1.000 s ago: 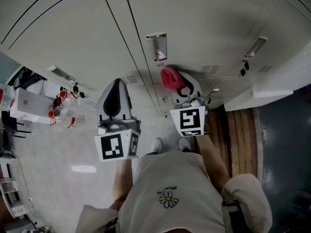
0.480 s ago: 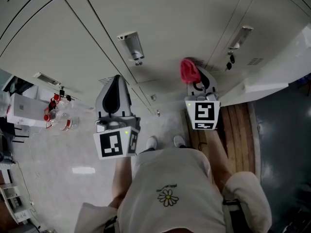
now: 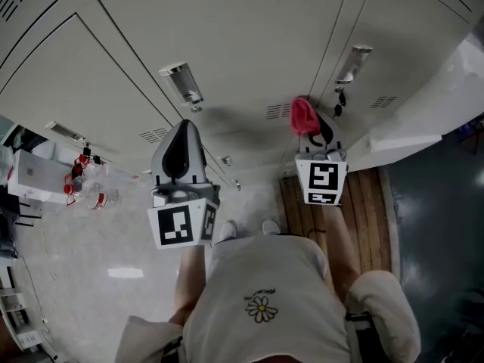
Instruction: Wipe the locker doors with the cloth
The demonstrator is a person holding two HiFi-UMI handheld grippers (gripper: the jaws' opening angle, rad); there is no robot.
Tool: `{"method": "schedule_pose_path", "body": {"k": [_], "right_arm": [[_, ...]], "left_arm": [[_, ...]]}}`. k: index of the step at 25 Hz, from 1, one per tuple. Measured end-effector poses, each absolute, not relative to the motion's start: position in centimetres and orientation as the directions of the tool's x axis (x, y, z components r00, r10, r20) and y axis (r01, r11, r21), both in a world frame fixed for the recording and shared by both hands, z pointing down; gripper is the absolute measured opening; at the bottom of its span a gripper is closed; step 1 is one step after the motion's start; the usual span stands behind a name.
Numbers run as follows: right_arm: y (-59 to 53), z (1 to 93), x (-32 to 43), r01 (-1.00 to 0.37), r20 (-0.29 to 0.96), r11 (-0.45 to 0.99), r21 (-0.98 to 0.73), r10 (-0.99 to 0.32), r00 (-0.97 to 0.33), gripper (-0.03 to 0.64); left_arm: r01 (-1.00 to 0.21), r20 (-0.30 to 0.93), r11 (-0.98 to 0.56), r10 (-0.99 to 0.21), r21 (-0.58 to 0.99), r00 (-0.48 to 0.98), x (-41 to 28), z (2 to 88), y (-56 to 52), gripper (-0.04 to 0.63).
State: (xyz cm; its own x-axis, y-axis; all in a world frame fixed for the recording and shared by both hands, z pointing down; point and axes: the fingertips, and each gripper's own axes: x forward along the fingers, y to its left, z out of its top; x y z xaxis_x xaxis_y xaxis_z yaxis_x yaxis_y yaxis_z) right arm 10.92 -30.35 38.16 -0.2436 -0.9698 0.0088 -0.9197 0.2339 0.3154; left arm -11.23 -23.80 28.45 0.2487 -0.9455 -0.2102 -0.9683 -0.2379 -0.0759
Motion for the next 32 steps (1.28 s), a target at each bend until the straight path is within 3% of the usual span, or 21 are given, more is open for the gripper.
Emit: {"method": "schedule_pose_path", "body": {"k": [12, 22, 32], "right_arm": [[-30.2, 37.9, 12.5, -0.925, 0.010, 0.248, 0.288, -0.966, -0.257, 0.040], [-26.6, 29.9, 10.9, -0.921, -0.187, 0.314, 0.232, -0.914, -0.359, 0.040], [-24.0, 31.6, 8.9, -0.898, -0.179, 0.396, 0.192, -0.885, -0.429, 0.040]], "left_arm": [[-0.980, -0.208, -0.189, -0.958, -0.058, 0.197, -10.1, 29.2, -22.9, 0.017], [-0.985, -0.202, -0.158, -0.965, -0.074, 0.170, -8.4, 29.2, -22.1, 0.017], [-0.980, -0.228, -0.188, -0.953, -0.067, 0.198, -4.6, 29.5, -21.4, 0.017]]}}
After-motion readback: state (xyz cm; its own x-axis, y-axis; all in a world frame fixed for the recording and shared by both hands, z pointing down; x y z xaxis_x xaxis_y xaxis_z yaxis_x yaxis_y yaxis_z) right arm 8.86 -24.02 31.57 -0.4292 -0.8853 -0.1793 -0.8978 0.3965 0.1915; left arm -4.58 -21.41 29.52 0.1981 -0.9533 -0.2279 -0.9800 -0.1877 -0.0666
